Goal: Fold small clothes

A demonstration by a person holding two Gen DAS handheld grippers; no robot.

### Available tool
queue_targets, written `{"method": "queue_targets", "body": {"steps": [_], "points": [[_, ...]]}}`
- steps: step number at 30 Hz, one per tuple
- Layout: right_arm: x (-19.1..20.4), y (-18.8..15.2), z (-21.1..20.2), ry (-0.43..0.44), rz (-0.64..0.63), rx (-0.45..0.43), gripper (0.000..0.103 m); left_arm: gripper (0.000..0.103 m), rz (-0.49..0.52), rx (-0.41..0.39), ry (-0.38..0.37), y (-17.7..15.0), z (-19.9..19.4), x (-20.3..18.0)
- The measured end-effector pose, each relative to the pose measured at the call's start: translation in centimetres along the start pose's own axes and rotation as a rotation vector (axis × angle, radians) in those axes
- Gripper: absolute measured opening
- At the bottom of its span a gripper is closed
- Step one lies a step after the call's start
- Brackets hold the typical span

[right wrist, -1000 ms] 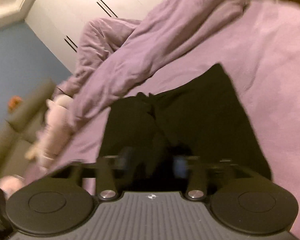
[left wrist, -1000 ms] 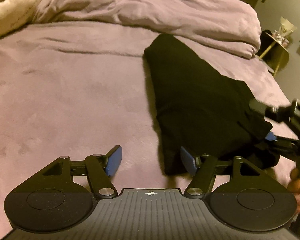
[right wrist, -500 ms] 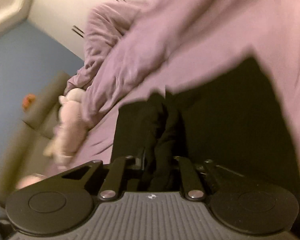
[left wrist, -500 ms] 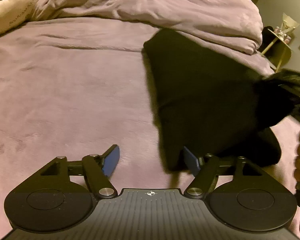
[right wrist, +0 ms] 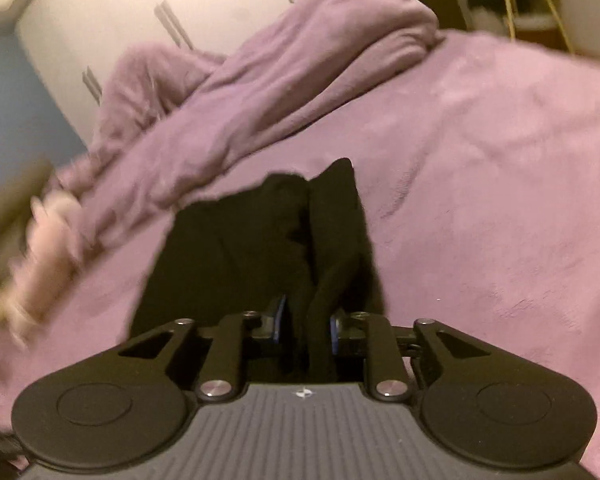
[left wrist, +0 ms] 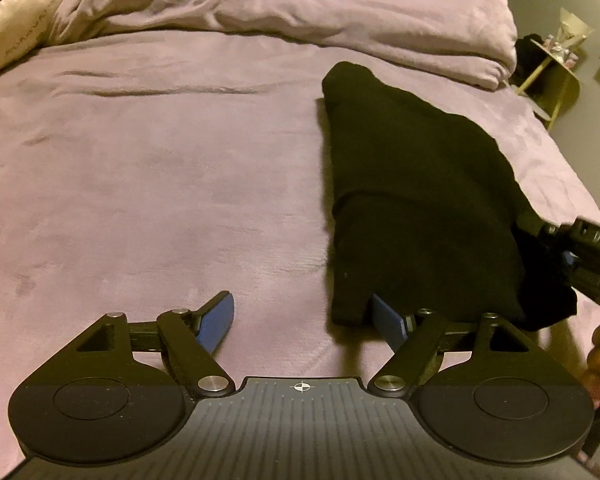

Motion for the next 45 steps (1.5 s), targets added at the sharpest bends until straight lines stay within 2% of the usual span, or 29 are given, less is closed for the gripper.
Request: {"method": "queue_targets", "body": {"steps": [2,7,12,13,16,22,25,29,33,34,35,41,43,45], "points": [[-0.2,0.7,1.0,0.013,0.010,0.027,0.034,0.081,-0.009,0.014,0.009,0.0,0.3,-0.1],[-0.6,1.4,3.0,0.016,-0.009,0.082,0.041,0.083,-0.008,0.021,0.025,0.1,0.6,-0.2],[-0.4,1.7,4.0,0.018,-0.036,0.080,0.041,0.086,-0.008,0.031,0.036,0.1,1.0,-0.1],[-0.4,1.7,4.1,0.017,-0.042,0.080,0.040,0.086,-0.006,0.032,0.039,0.2,1.0,-0.1],[-0.1,1.7,4.2,0.028,-0.070,0.076,0.026,0.088,-0.003,0.031,0.045,0.2,1.2,-0.1],[1.8,1.6,3.8,-0.014,-0.244,0.023,0.013,0.088,0.002,0.026,0.054,0.3,1.3,-0.2],[3.2,1.5,2.8,-0.068,-0.368,-0.068,0.010,0.089,0.006,0.025,0.060,0.4,1.4,-0.3],[3.5,0.7,3.2,-0.179,-0.517,-0.122,0.009,0.091,0.009,0.027,0.068,0.4,1.7,-0.3],[2.1,0.7,3.9,-0.184,-0.446,-0.042,0.014,0.093,0.012,0.034,0.076,0.4,2.0,-0.3],[2.0,1.0,3.2,-0.188,-0.416,-0.052,0.022,0.093,0.013,0.035,0.077,0.5,1.9,-0.3],[2.0,1.1,2.4,-0.189,-0.390,-0.064,0.025,0.093,0.013,0.037,0.078,0.5,1.9,-0.3],[2.4,-1.6,-4.3,-0.140,-0.373,-0.150,0.025,0.096,0.013,0.037,0.087,0.6,1.0,0.7],[1.9,-3.1,-5.4,-0.112,-0.370,-0.112,0.025,0.095,0.013,0.036,0.102,0.5,0.3,1.3],[0.9,-4.6,-4.8,-0.150,-0.416,-0.018,0.025,0.095,0.031,0.026,0.162,0.7,-0.7,2.5]]}}
Point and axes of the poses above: each gripper's, at about its wrist camera, not at the fingertips, and z roughly the way its jaws point, x to its left, y to its top, the point moved 3 cm from there along z, roughly the way its jaws point, and after that the axes turned 6 degrees about -x, right-handed, at the moved point
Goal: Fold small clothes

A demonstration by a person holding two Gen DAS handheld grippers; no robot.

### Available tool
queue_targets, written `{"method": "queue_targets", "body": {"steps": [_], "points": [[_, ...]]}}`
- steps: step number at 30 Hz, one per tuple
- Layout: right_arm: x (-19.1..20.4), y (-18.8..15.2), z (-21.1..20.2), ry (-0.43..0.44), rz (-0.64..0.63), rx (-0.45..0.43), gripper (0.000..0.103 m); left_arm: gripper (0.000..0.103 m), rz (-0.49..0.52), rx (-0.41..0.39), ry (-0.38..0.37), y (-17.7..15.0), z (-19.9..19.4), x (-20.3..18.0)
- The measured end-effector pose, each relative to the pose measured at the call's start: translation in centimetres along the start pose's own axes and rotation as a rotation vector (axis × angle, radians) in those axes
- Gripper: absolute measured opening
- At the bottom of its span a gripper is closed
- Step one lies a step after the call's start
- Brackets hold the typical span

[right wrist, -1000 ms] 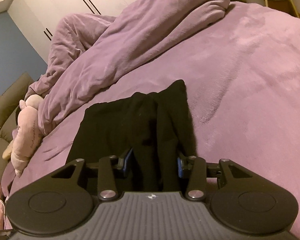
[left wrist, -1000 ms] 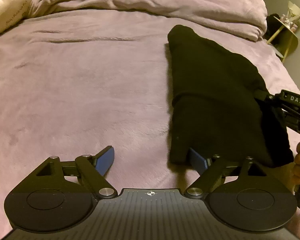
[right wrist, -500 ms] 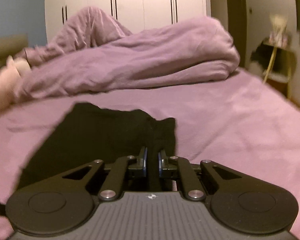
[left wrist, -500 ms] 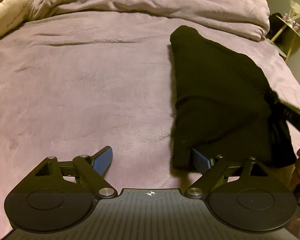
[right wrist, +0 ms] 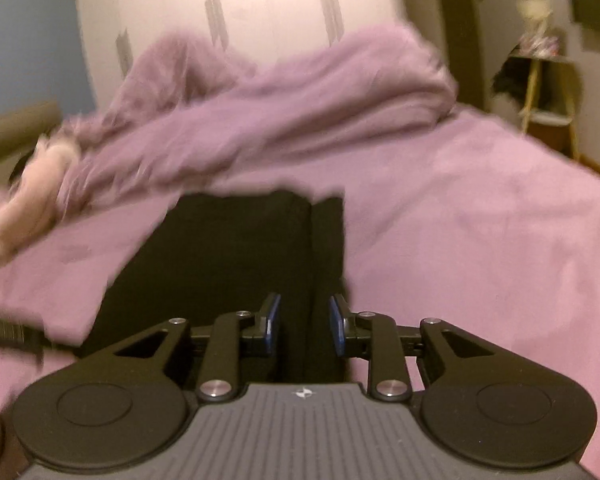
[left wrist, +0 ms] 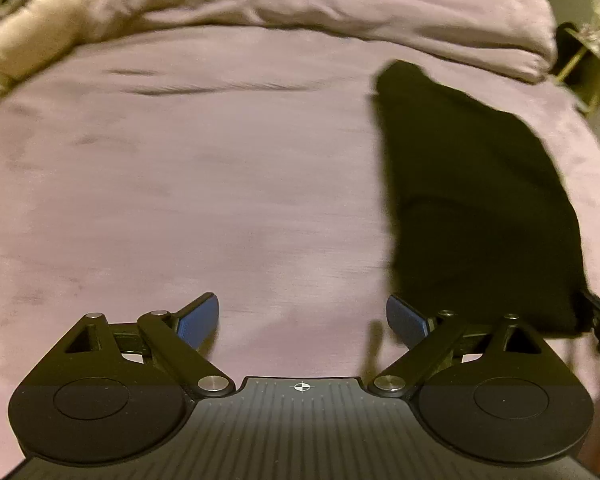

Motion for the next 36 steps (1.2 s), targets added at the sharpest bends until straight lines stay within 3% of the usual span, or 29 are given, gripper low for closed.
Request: {"method": "queue_targets", "body": {"steps": [4,8,10,13,14,18,21,22,24,25,26,29,31,33,36], "points": [[-1.8,0.2,-0.4,0.008,0.021,0.028,0.026,0.095,0.003,-0.079,0.077,1.5,-2.0,2.9],[-2.3,3.9,-1.0,-0.004,0.077,-0.080,0.026,0.095,0.042,-0.136,0.106,4.5,-2.0,2.8],[-1.7,5.7,0.6,0.046,0.080,-0.078,0.026,0.095,0.198,-0.154,0.162,6.0,-0.8,0.8],[0.4,7.6,3.9,0.084,0.006,-0.059,0.026,0.095,0.402,-0.199,0.308,7.2,1.3,-1.8],[1.0,8.0,5.0,0.115,0.002,-0.042,0.026,0.095,0.462,-0.198,0.320,7.1,1.8,-2.5],[2.9,8.9,9.5,0.193,-0.049,0.012,0.025,0.095,0.576,-0.185,0.378,6.8,3.9,-3.2],[3.4,8.6,12.0,0.136,-0.156,-0.001,0.022,0.095,0.622,-0.182,0.456,7.0,5.1,-2.6],[3.3,8.6,12.5,0.110,-0.174,-0.015,0.015,0.095,0.621,-0.173,0.474,7.1,5.4,-2.2],[2.5,8.9,13.3,0.012,-0.204,-0.047,0.012,0.095,0.608,-0.145,0.503,7.6,6.1,-1.0],[1.8,9.1,13.9,-0.036,-0.190,-0.048,0.014,0.094,0.615,-0.123,0.512,7.6,6.5,-0.5],[1.0,9.1,14.6,-0.080,-0.167,-0.027,0.025,0.094,0.609,-0.118,0.515,7.8,6.6,0.2],[-1.0,8.9,14.0,-0.066,-0.074,-0.018,0.033,0.095,0.562,-0.111,0.575,8.1,6.6,2.4],[-0.6,9.0,12.5,-0.076,-0.105,-0.066,0.033,0.095,0.474,-0.122,0.560,8.6,6.2,3.6],[-0.1,9.3,10.9,-0.071,-0.096,-0.099,0.033,0.095,0.329,-0.121,0.475,9.4,5.4,4.5],[0.6,9.0,8.7,0.041,-0.053,-0.108,0.033,0.097,0.207,-0.138,0.247,9.9,3.6,3.2]]}}
Point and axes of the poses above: each gripper's, at about its wrist camera, not at the fingertips, and z roughly the way its jaws point, x to its left, y to its top, the point moved 3 cm from there along z, roughly the way its jaws point, and after that the axes turned 6 degrees about -x, right-handed, at the moved point
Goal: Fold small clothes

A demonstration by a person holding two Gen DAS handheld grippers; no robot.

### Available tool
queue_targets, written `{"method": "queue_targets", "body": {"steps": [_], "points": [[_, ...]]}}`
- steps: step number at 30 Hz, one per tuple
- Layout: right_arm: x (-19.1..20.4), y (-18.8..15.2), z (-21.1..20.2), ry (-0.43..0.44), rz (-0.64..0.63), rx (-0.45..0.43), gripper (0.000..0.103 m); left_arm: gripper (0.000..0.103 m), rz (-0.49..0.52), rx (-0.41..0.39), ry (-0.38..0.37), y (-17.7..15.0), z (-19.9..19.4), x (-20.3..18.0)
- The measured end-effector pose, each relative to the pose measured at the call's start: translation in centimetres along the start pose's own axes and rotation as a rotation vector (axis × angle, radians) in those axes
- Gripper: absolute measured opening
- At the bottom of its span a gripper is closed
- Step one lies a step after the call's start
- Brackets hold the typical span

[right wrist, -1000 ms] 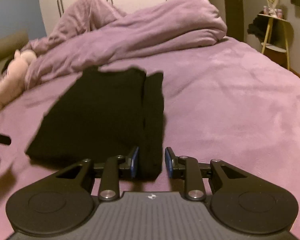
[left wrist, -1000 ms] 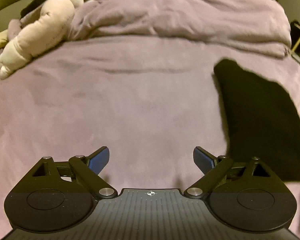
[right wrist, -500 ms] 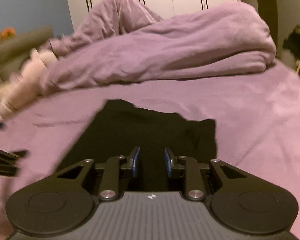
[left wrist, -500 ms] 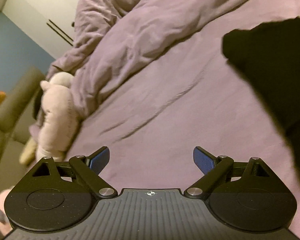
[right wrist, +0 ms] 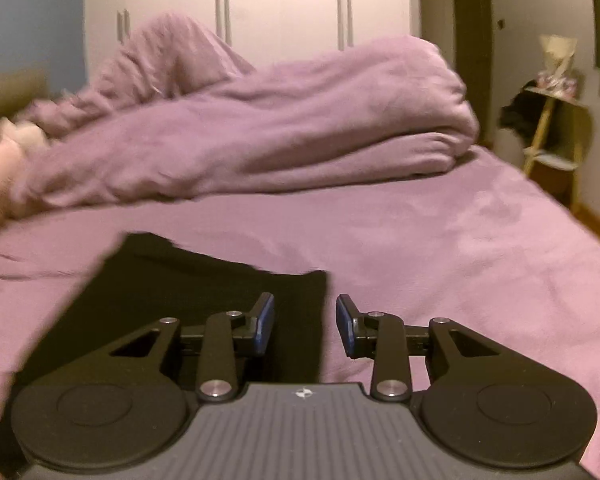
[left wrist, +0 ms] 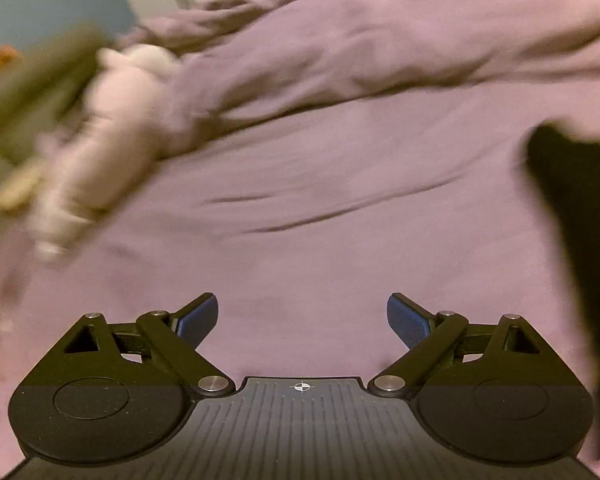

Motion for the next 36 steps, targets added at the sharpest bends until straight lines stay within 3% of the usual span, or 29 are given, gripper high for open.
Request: {"method": "queue_targets", "body": {"steps": [4,7,9,10,12,14,16,19,20,21,23,25,29,36], "points": [[1.4,-1.4,-1.3,0.146,-0.001,0.057,0.033,0.102,-0.095,-0.021,-0.296,1.2,-1.9,-3.0],[1.3,-3.0,-0.7,0.114,-0.055,0.098,0.029,0.102,-0.161,0.034,-0.466,1.0,-1.1,-5.4],[0.0,-3.3,-0.6,0.077,-0.037,0.093,0.030,0.102,-0.187,0.072,-0.503,0.4,-0.1,-6.6],[-1.0,-3.4,-0.8,0.033,-0.003,0.096,0.037,0.102,-0.204,0.099,-0.512,0.2,0.6,-6.8],[-3.5,-3.4,-1.2,0.041,0.128,0.100,0.046,0.102,-0.279,0.120,-0.583,0.0,1.9,-6.8],[-5.8,-3.5,-0.9,0.112,0.292,0.126,0.047,0.102,-0.370,0.141,-0.644,-0.3,3.1,-6.7],[-7.5,-4.2,0.5,0.224,0.461,0.207,0.048,0.101,-0.457,0.164,-0.696,-0.4,4.5,-6.9],[-8.8,-5.3,2.3,0.271,0.601,0.246,0.048,0.095,-0.515,0.192,-0.723,-0.8,5.8,-7.6],[-9.1,-5.6,2.8,0.284,0.638,0.249,0.048,0.088,-0.511,0.184,-0.723,-0.5,5.9,-7.7],[-9.3,-5.9,3.2,0.311,0.679,0.247,0.048,0.073,-0.500,0.167,-0.733,-0.4,5.8,-7.9],[-9.2,-6.0,3.8,0.346,0.711,0.246,0.045,0.053,-0.492,0.175,-0.775,-0.3,5.8,-8.6],[-8.7,-6.2,4.4,0.365,0.704,0.250,0.042,0.051,-0.482,0.183,-0.751,-0.2,5.8,-9.1],[-8.2,-5.7,4.3,0.356,0.686,0.246,0.029,0.035,-0.493,0.144,-0.754,0.1,4.8,-8.9],[-6.1,-2.8,2.2,0.372,0.645,0.211,0.019,0.032,-0.518,0.091,-0.778,0.8,1.2,-5.8]]}}
Point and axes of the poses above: each gripper's, at about its wrist camera, not at the fingertips, and z roughly the way its jaws point, x to its left, y to its top, the point moved 3 cm from there along z, roughly the way its jaws point, and after that the axes turned 6 degrees about -x, right-handed, at the moved point
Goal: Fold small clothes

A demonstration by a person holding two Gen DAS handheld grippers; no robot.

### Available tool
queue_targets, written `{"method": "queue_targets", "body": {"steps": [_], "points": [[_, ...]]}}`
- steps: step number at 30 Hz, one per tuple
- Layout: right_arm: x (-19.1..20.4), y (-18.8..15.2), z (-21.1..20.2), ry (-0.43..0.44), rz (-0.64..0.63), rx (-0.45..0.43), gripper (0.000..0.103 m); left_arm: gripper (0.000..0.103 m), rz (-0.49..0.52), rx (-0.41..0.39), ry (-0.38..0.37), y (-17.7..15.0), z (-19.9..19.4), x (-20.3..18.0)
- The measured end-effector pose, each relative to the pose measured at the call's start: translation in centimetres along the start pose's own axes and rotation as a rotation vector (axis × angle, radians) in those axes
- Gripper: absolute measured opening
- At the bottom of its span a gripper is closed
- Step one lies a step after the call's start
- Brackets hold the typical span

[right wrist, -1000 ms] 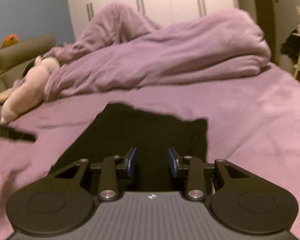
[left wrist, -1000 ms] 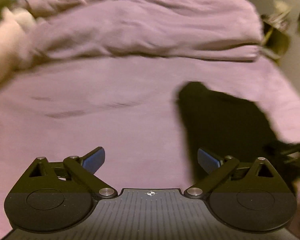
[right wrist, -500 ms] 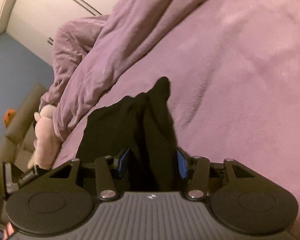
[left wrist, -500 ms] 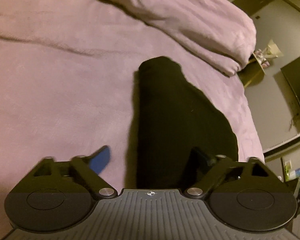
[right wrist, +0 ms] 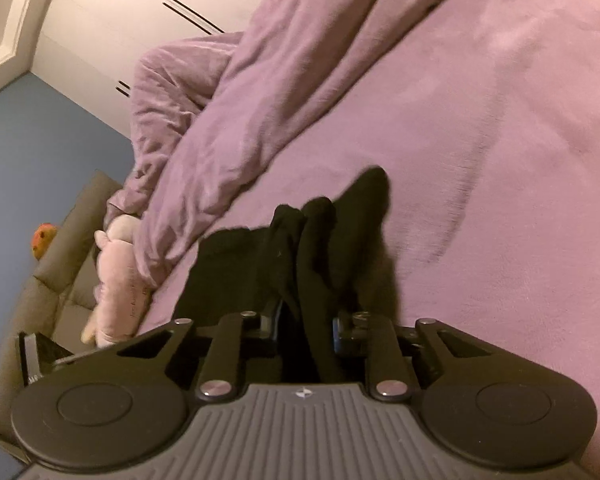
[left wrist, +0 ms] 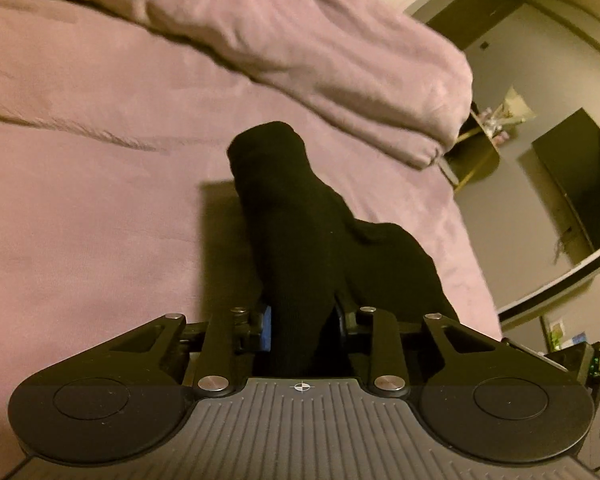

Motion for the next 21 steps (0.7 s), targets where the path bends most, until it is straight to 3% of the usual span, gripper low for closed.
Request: {"method": "queue_targets", "body": {"steps": [6,9,12,13,15,17,21], "points": [[4.0,-1.7,1.9,0.092,0.072,0.102,0.017,0.032,-0.039,-0.034,0.109,2.5,-6.0,2.4],[5.3,-2.9,2.9,0.135,0.066,0.127,0.013,0.038,-0.014,-0.030,0.238,2.3,-7.5,4.4],[6.6,-3.6,2.7,0.086,0.004,0.100,0.015,0.038,0.030,-0.008,0.384,1.2,-8.1,6.0],[7.2,-3.7,2.2,0.051,-0.040,0.068,0.015,0.041,0.052,-0.027,0.406,1.0,-8.5,6.2],[8.7,-4.0,1.6,0.018,-0.127,0.022,0.015,0.062,0.052,-0.082,0.430,1.2,-9.2,6.3],[10.7,-5.1,2.5,0.012,-0.188,0.038,0.016,0.066,0.040,-0.135,0.439,1.5,-9.7,6.2],[14.3,-7.5,6.2,-0.004,-0.309,0.090,0.016,0.083,0.064,-0.182,0.460,2.8,-8.1,5.3]]}}
Point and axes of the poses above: each gripper's, at about its wrist camera, not at the fingertips, and z roughly the way its jaws point, x to its left, y to its top, the point moved 3 cm from there along z, roughly the way its jaws point, and after that the axes turned 6 degrees about -x, right-handed, at the moved point
